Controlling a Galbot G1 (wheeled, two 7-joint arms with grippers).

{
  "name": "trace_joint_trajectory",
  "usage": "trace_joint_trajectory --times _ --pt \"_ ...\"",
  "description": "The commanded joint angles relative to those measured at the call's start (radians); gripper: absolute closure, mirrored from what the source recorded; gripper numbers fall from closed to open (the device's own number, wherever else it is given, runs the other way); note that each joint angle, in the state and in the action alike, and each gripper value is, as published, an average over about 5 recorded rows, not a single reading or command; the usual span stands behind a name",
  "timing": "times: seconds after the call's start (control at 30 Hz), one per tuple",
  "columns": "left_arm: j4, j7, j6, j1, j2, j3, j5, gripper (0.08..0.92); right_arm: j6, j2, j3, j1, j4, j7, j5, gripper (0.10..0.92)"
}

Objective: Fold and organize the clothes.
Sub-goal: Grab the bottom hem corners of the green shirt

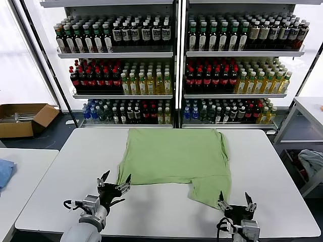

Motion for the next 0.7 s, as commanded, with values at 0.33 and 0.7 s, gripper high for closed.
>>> trace_joint_trajectory --times 0.33,0.7 --pt "0.105 0.001 0.008 -0.056 0.009 0.013 -0.040 0.177 -0.004 0.046 -0.016 0.031 -0.061 0.013 -0.006 0.203" --pt "0.155 -0.003 -0.018 -0.076 -0.001 0.013 -0.040 0.177 -0.002 0.050 -0.009 0.055 -0.089 0.005 -0.001 0.203"
